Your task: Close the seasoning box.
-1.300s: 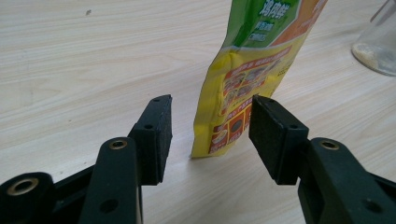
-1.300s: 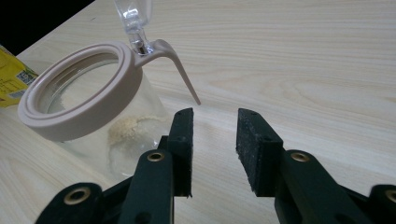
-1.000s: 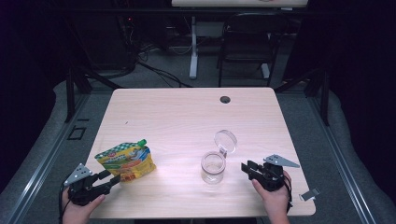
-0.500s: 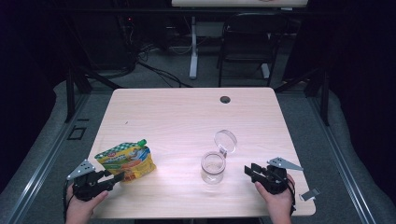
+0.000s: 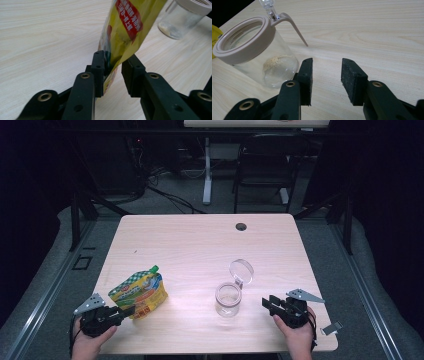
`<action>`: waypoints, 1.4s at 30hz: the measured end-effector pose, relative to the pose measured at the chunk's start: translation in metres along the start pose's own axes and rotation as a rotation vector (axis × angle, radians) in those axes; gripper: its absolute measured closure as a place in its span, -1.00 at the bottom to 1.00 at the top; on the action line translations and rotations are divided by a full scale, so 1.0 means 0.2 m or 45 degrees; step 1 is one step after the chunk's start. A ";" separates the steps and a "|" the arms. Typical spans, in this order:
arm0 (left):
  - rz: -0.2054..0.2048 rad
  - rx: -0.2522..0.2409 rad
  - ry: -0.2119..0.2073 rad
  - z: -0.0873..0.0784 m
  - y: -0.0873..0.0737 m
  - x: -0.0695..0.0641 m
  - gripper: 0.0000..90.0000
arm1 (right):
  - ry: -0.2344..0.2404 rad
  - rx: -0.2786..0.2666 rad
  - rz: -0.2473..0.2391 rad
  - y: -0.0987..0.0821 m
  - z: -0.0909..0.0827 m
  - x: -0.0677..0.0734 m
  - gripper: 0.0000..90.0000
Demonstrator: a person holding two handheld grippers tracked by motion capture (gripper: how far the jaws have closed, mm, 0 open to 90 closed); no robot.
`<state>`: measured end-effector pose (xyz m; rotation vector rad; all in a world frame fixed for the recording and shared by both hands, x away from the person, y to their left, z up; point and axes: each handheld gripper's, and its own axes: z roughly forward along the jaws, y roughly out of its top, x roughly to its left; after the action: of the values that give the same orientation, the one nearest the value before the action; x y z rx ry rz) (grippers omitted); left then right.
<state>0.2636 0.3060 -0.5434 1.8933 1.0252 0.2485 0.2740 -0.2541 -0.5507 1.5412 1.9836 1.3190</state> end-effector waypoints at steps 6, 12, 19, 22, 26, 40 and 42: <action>0.016 0.014 -0.027 0.01 0.00 -0.02 0.70 | 0.003 -0.004 -0.001 0.00 0.01 0.00 0.38; -0.002 0.010 -0.064 0.02 0.00 -0.02 0.65 | 0.004 -0.005 0.005 0.00 0.00 -0.01 0.38; -0.047 0.041 -0.094 0.05 0.00 0.00 0.48 | 0.002 0.001 0.009 0.00 0.00 -0.01 0.37; -0.069 0.058 -0.103 0.07 0.01 0.00 0.38 | -0.003 0.000 0.008 -0.01 -0.01 -0.01 0.37; -0.058 0.076 -0.097 0.10 0.02 0.01 0.26 | -0.002 -0.003 0.012 -0.01 -0.02 -0.01 0.37; -0.060 0.093 -0.089 0.18 0.06 0.01 -0.03 | -0.040 -0.002 0.039 -0.05 -0.07 -0.03 0.35; -0.058 0.096 -0.089 0.19 0.06 0.01 -0.03 | -0.044 -0.002 0.041 -0.06 -0.08 -0.03 0.35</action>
<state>0.2922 0.2797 -0.5549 1.9299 1.0416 0.1177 0.2583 -0.2675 -0.5530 1.5908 1.9443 1.2972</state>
